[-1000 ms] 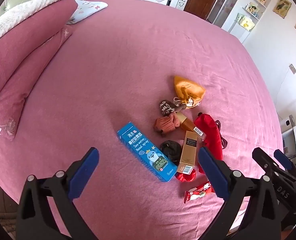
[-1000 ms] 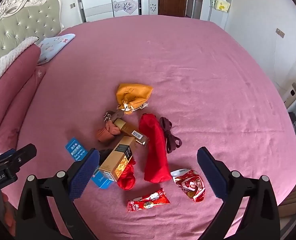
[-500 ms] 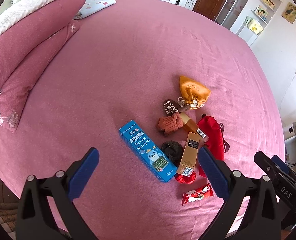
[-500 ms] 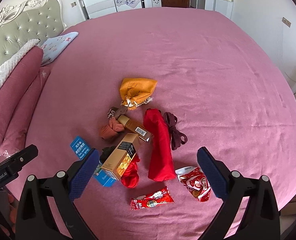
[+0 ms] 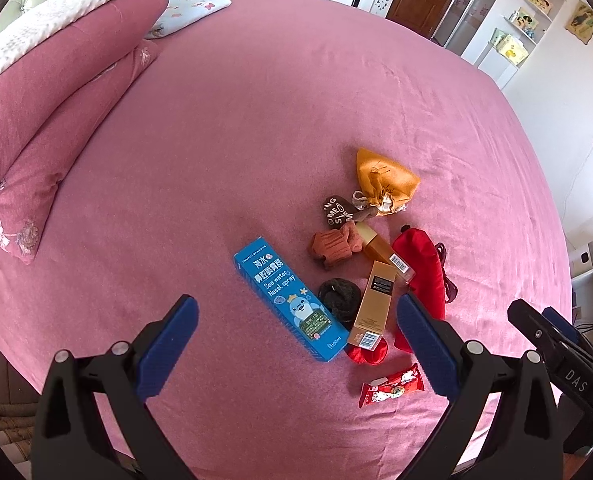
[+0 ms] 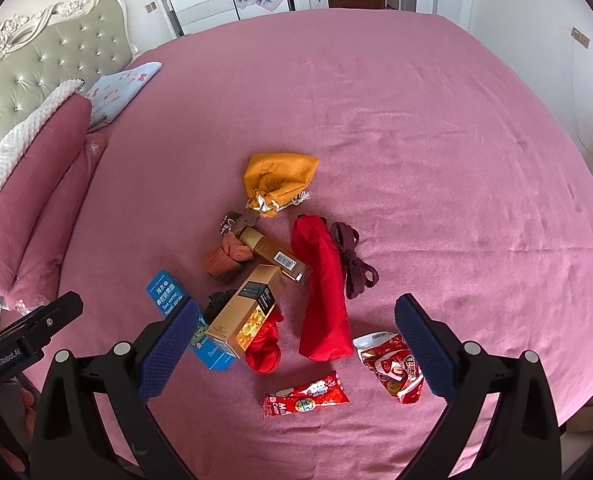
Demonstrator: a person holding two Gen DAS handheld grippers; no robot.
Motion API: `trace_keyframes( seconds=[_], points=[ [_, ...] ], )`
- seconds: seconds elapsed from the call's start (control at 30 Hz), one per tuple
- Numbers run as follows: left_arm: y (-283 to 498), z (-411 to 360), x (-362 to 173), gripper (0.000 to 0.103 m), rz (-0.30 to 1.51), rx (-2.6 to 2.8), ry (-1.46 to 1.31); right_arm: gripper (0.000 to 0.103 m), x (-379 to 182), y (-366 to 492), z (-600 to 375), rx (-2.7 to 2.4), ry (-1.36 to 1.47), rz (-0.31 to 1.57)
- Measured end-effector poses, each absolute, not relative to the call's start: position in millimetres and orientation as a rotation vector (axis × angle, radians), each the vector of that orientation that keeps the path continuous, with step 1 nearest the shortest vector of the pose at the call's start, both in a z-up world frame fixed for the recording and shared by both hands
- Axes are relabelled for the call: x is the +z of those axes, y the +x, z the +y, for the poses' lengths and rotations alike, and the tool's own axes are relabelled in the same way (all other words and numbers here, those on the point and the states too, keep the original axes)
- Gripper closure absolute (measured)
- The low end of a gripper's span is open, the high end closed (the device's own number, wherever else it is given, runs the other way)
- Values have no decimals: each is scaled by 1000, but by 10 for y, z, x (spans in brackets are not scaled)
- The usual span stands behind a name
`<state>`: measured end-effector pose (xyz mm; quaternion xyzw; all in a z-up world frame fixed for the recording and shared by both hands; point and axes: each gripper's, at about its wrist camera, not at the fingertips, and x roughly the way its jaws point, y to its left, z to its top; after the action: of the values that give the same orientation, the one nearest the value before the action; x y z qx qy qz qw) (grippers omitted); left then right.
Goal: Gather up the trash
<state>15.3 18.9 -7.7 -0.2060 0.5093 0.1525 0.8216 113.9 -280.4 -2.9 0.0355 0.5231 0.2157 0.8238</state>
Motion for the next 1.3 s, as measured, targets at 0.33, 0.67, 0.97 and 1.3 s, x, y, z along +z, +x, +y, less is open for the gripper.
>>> trace_keyframes(
  seconds=[0.33,0.67,0.97,1.3],
  points=[
    [174,125,-50,4,1081,315,-427,8,-14,1144,-2874,471,91,1107],
    [172,105,-49,4,1088,310,-423,8,-22,1136,-2889,472,91,1103],
    [162,102,-53,4,1090,309,-424,8,-22,1137,-2900,474,95,1105],
    [167,66,-48,4,1093,302,-433,8,-30,1135,-2914,481,103,1114]
  ],
)
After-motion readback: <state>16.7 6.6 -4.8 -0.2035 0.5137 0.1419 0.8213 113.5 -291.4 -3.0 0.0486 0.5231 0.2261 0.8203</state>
